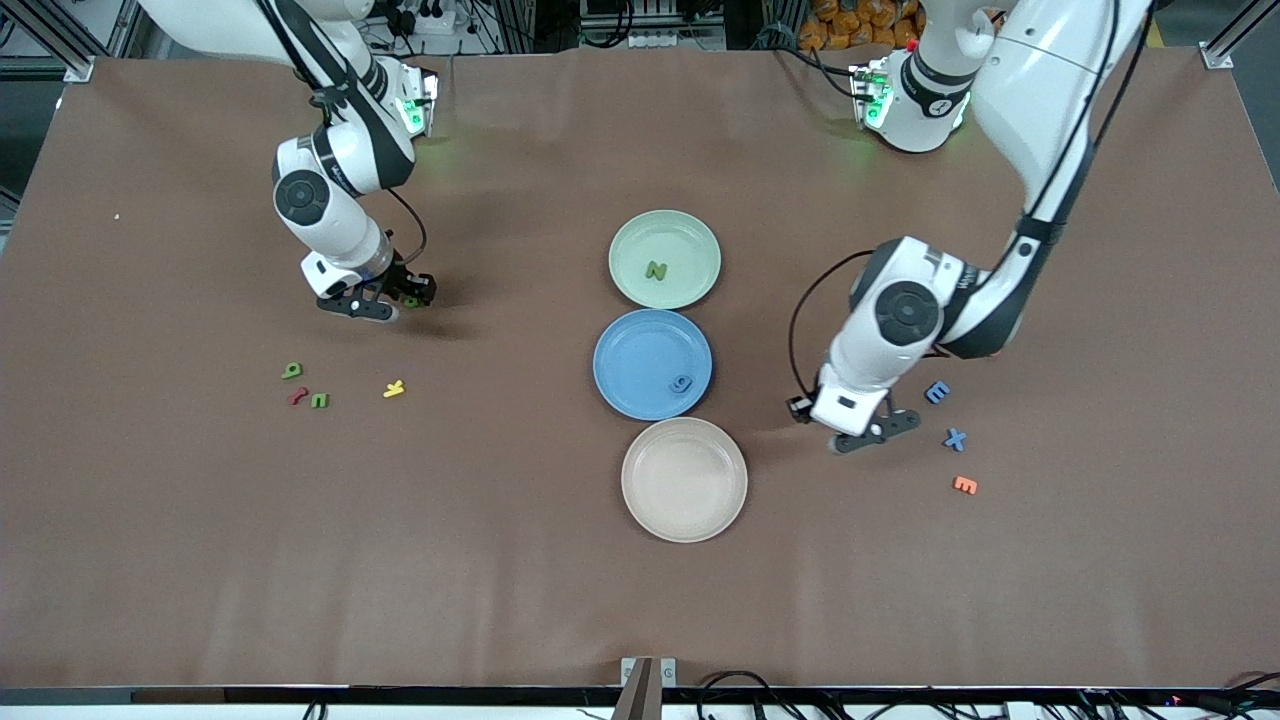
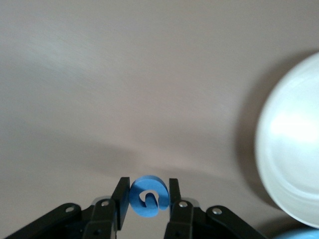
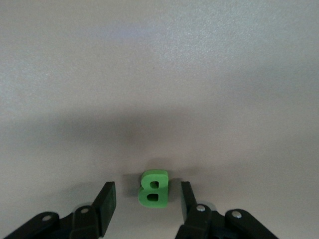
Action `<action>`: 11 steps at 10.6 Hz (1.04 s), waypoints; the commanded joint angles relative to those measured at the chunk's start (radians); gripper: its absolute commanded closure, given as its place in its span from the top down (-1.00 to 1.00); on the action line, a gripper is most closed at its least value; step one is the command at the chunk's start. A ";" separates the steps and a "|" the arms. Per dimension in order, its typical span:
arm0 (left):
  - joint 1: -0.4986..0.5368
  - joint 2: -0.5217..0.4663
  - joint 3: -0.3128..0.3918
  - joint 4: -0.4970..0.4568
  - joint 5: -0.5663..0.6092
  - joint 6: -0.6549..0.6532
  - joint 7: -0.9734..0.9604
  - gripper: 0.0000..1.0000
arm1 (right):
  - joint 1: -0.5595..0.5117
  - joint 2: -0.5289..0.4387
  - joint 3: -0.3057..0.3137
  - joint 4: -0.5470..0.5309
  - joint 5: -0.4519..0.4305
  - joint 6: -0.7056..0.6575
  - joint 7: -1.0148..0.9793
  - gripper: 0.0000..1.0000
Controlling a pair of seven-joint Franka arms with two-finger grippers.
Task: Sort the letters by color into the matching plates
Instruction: 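Grasp B with the right gripper while the left gripper carries c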
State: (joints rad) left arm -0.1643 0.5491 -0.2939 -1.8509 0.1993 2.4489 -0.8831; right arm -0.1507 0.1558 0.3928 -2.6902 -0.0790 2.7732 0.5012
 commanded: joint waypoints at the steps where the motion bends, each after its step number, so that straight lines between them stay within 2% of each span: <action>1: -0.099 0.038 0.005 0.076 -0.015 -0.019 -0.115 -1.00 | -0.018 0.014 0.003 -0.011 0.002 0.032 -0.016 0.14; 3: -0.161 0.060 0.005 0.108 -0.015 -0.019 -0.183 -1.00 | -0.018 0.022 -0.005 -0.011 0.002 0.037 -0.016 0.08; 6: -0.250 0.092 0.005 0.163 -0.017 -0.014 -0.258 -1.00 | -0.018 0.022 -0.005 -0.011 0.002 0.037 -0.018 -0.13; 9: -0.326 0.144 0.007 0.219 -0.012 -0.007 -0.313 -1.00 | -0.018 0.024 -0.005 -0.010 0.001 0.039 -0.018 -0.38; 11: -0.360 0.152 0.007 0.222 -0.014 -0.005 -0.321 -1.00 | -0.017 0.028 -0.005 -0.008 0.001 0.039 -0.018 -0.69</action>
State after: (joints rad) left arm -0.4875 0.6738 -0.2956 -1.6691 0.1988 2.4496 -1.1872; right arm -0.1519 0.1801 0.3813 -2.6901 -0.0790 2.7948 0.4984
